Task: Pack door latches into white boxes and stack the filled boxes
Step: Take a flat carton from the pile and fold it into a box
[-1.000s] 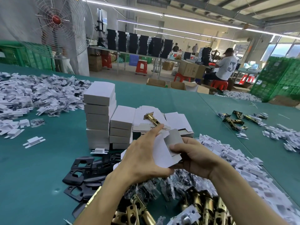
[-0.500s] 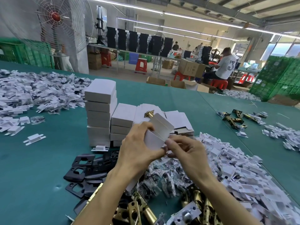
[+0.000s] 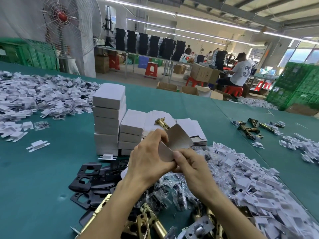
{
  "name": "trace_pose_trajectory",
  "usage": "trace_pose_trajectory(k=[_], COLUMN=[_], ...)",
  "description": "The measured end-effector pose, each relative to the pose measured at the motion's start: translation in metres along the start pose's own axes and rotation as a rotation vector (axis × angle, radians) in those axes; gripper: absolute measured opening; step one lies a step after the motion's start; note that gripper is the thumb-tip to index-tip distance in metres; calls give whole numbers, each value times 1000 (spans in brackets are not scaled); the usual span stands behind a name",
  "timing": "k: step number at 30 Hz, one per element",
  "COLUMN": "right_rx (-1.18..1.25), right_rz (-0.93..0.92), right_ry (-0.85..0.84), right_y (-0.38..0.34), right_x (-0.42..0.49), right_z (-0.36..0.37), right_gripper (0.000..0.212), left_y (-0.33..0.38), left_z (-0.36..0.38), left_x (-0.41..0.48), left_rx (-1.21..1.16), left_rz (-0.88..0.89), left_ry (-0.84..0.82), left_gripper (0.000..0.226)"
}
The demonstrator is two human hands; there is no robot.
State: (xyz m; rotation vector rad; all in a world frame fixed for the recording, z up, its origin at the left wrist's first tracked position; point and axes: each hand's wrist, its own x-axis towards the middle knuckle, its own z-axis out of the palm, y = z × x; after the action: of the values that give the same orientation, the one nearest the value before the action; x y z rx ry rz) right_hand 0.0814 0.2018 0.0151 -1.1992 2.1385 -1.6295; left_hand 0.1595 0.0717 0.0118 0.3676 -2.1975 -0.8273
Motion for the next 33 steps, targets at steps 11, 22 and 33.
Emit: trace_pose_trajectory(k=[11,22,33], right_rx=[471,330,253], right_rz=[-83,-42,5], right_ry=[185,184,197], right_y=[-13,-24,-25], right_x=[1,-4,-4], right_z=[-8,-2,-5], right_gripper=[19,24,27], left_y=[-1,8,5], left_z=[-4,-5,-4], left_x=[1,-2,0], left_rx=[-55,-73,-46], left_rz=[58,87,76], left_ry=[-58,-82,-60], left_gripper=[60,84,93])
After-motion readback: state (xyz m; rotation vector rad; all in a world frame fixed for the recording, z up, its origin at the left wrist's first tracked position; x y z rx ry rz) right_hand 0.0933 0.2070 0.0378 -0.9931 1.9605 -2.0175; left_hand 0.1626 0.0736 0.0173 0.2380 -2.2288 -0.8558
